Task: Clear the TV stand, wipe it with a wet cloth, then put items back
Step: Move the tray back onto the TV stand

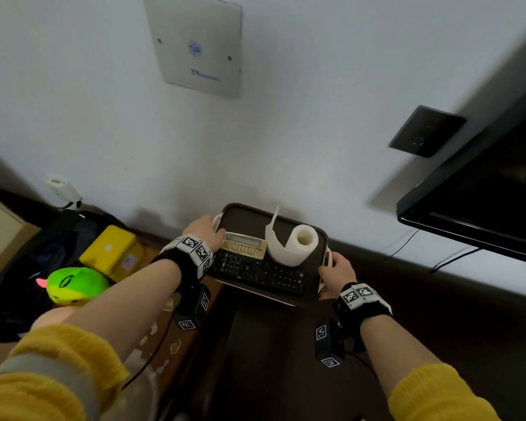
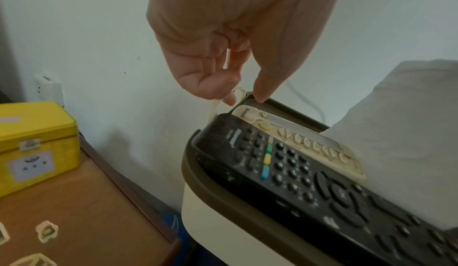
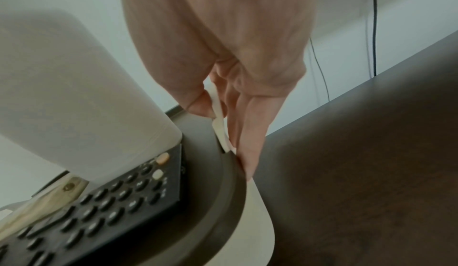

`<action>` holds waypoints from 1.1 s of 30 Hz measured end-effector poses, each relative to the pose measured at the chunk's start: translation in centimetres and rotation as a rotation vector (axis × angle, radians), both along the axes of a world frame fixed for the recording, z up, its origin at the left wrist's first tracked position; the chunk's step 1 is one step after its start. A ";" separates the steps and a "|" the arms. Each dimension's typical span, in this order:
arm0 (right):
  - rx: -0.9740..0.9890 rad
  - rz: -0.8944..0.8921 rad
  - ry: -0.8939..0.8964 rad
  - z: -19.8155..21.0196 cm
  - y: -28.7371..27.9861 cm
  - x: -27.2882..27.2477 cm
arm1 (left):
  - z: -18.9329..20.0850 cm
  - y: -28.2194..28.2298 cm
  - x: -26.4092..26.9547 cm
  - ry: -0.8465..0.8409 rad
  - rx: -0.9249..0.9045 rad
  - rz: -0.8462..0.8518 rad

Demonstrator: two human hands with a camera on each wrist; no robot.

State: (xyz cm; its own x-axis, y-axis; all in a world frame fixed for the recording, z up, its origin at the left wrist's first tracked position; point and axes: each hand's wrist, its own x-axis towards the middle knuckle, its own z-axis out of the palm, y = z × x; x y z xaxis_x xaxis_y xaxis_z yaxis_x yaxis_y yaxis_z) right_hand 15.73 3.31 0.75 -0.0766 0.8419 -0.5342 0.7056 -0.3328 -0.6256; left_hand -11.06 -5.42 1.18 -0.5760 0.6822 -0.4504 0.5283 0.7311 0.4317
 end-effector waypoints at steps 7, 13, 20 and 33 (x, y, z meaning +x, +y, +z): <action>-0.023 -0.016 -0.003 -1.0 4.1 5.5 | -1.8 3.7 5.3 -0.078 -0.024 -0.011; -0.021 -0.071 -0.002 -2.9 6.3 7.7 | -2.8 5.0 8.1 -0.143 -0.012 0.002; -0.024 -0.139 -0.014 -4.1 6.9 7.9 | -3.5 6.5 8.5 -0.246 0.064 0.051; -0.015 -0.031 -0.083 -4.7 7.0 7.0 | -4.1 6.5 7.5 -0.347 0.058 0.024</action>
